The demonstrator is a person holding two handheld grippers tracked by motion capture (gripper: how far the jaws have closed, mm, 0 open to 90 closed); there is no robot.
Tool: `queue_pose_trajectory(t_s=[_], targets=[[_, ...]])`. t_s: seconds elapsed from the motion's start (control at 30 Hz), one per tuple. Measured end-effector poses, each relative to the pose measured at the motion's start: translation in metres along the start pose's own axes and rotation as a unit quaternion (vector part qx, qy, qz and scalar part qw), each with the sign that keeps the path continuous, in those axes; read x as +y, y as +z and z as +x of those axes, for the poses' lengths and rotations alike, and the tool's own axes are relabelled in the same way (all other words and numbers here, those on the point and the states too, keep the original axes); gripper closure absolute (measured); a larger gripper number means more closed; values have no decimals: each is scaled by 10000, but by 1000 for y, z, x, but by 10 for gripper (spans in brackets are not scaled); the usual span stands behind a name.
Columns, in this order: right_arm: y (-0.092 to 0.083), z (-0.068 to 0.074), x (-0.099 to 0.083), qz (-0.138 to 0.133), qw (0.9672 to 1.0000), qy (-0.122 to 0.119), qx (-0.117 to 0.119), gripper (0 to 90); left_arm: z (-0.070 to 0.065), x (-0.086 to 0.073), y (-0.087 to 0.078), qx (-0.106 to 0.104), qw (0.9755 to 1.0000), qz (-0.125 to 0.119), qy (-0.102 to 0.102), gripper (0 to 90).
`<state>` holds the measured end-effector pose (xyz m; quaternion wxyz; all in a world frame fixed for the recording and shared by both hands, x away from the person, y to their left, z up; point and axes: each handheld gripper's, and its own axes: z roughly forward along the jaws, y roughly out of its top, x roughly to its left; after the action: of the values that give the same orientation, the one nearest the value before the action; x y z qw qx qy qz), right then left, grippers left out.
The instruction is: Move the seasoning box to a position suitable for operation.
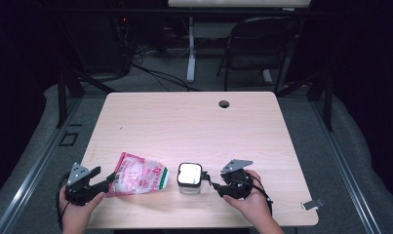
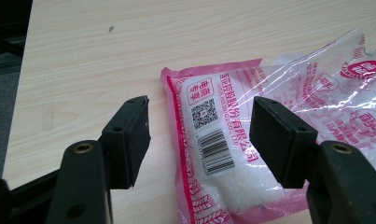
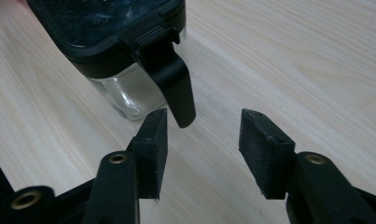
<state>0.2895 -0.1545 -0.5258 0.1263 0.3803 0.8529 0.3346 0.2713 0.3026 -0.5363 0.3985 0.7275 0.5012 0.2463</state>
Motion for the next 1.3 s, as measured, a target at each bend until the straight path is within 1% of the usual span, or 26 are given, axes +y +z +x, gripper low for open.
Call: queue_pose_trajectory(t_s=[0.03, 0.07, 0.1, 0.13, 0.2, 0.23, 0.27, 0.33, 0.37, 0.4, 0.43, 0.47, 0.5, 0.53, 0.67, 0.7, 0.73, 0.77, 0.8, 0.93, 0.97, 1.03, 1.1, 1.27, 1.3], targets=[[4, 2, 2, 46, 10000, -9, 39, 543, 0, 0, -2, 9, 10000, 26, 16, 380], [4, 2, 2, 46, 10000, -9, 39, 543, 0, 0, -2, 9, 10000, 26, 16, 380], [10, 4, 3, 66, 10000, -5, 62, 560, 0, -1, -2, 19, 10000, -12, 4, 380], [12, 5, 3, 119, 9999, -9, 58, 567, 1, -1, -3, 21, 10000, -14, 2, 381], [15, 6, 4, 136, 9999, -24, 51, 573, 1, -1, -4, 32, 10000, 2, 4, 381], [20, 8, 4, 203, 9998, -33, 40, 582, 2, -2, -5, 44, 10000, 4, 1, 381], [23, 9, 4, 183, 9998, -5, 47, 583, 2, -2, -5, 49, 10000, -2, -1, 381], [25, 10, 4, 210, 9998, -10, 9, 591, 2, -3, -5, 56, 10000, 5, -12, 382], [30, 12, 3, 251, 9996, -70, -108, 608, 2, -3, -5, 64, 10000, 1, -24, 381], [32, 13, 2, 210, 9997, -26, -89, 621, 2, -3, -5, 80, 10000, -14, -25, 381], [33, 13, 1, 247, 9996, -15, -132, 628, 3, -4, -6, 69, 10000, 1, -26, 381], [33, 13, 1, 247, 9996, -15, -132, 628, 3, -4, -6, 69, 10000, 1, -26, 382], [37, 14, 0, 266, 9996, 17, -128, 635, 4, -4, -6, 74, 10000, -3, -34, 382], [39, 14, 0, 232, 9996, 40, -145, 637, 4, -5, -6, 70, 10000, -1, -34, 383], [43, 15, 1, 262, 9995, 40, -159, 655, 5, -5, -7, 92, 9999, 18, -42, 383], [44, 15, 1, 223, 9996, 43, -168, 661, 5, -5, -7, 90, 9999, 21, -46, 383], [44, 15, 1, 252, 9996, 61, -150, 665, 5, -6, -8, 92, 9999, 21, -43, 383], [45, 16, 1, 222, 9996, 92, -118, 671, 5, -6, -7, 108, 9999, -4, -40, 383], [46, 16, 2, 264, 9995, 85, -142, 676, 5, -6, -8, 102, 9999, 17, -39, 383], [48, 17, 2, 230, 9996, 89, -112, 705, 6, -7, -9, 120, 9999, 15, -53, 383], [47, 17, 3, 243, 9996, 43, -147, 735, 6, -7, -9, 131, 9999, 16, -42, 383], [47, 16, 2, 255, 9996, 38, -142, 735, 6, -8, -10, 136, 9999, 21, -51, 383], [47, 15, 2, 266, 9996, 60, -85, 735, 7, -8, -10, 141, 9999, 51, -58, 383], [45, 14, 2, 314, 9995, -56, -40, 740, 8, -8, -10, 145, 9999, 43, -53, 383], [44, 14, 2, 337, 9993, -142, -18, 741, 8, -8, -11, 146, 9999, 44, -52, 383]])
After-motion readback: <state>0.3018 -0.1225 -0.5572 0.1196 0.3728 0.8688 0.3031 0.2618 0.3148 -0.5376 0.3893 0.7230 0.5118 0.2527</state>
